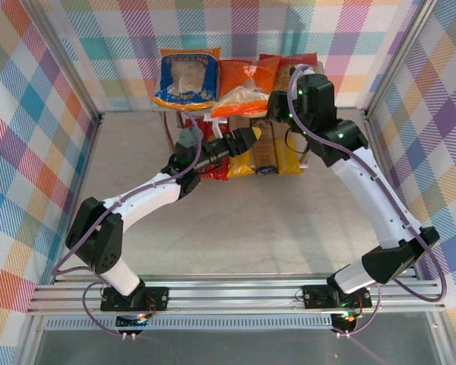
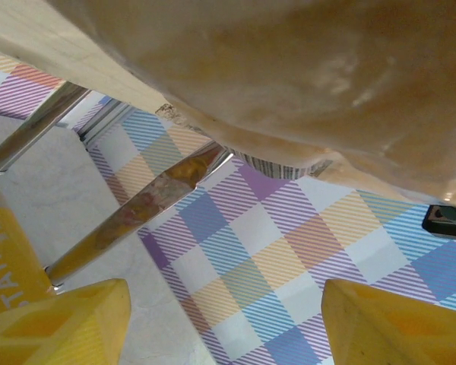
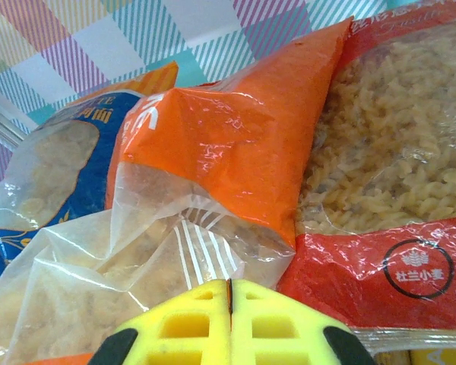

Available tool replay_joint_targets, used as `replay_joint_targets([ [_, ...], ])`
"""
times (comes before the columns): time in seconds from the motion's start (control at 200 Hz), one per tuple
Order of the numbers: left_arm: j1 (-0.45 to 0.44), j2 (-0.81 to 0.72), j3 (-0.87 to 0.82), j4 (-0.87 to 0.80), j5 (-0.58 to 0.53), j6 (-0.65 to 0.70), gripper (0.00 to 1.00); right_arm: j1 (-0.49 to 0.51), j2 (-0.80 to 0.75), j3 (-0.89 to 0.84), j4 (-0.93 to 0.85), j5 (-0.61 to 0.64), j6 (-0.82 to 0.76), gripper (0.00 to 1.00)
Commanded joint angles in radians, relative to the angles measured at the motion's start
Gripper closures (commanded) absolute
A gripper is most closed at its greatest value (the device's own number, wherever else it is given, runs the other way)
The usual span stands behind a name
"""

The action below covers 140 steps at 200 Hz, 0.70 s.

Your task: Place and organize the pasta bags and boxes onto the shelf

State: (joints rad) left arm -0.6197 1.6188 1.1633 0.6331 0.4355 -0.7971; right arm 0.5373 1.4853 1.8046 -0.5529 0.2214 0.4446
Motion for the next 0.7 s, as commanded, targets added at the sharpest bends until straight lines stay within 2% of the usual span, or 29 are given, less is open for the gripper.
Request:
replay_joint_targets([
  [0.0,0.000,0.012,0.050,0.070,-0.013,-0.011,0.33,0.004,-0.023,0.032,-0.061,-0.004,-0.031,0.95],
  [0.085,-0.001,0.010,0.053,0.058,-0.006,-0.007,0.33,0.004,-0.005,0.074,-0.100,-0.031,-0.037,0.66],
  [0.125,-0.001,0.008,0.055,0.049,0.000,-0.003,0.33,0.004,-0.008,0.084,-0.094,-0.040,-0.043,0.59],
  [0.285,-0.001,-0.003,0.056,-0.024,0.051,0.040,0.32,0.004,0.014,0.228,-0.120,-0.021,-0.106,0.55],
  [0.395,-0.002,-0.036,0.049,-0.195,0.077,0.135,0.31,0.006,0.098,0.402,-0.201,-0.020,-0.168,0.49],
  [0.485,-0.002,-0.083,0.037,-0.378,0.057,0.237,0.30,0.005,0.238,0.632,-0.340,-0.026,-0.219,0.52],
  [0.585,0.000,-0.140,0.024,-0.569,0.008,0.340,0.30,0.006,0.406,0.894,-0.469,-0.021,-0.249,0.64],
  [0.635,-0.002,-0.167,0.016,-0.630,-0.015,0.377,0.30,0.006,0.449,0.932,-0.476,-0.007,-0.257,0.70],
  [0.695,0.000,-0.194,0.011,-0.690,-0.038,0.413,0.30,0.006,0.461,0.898,-0.448,0.019,-0.259,0.73],
])
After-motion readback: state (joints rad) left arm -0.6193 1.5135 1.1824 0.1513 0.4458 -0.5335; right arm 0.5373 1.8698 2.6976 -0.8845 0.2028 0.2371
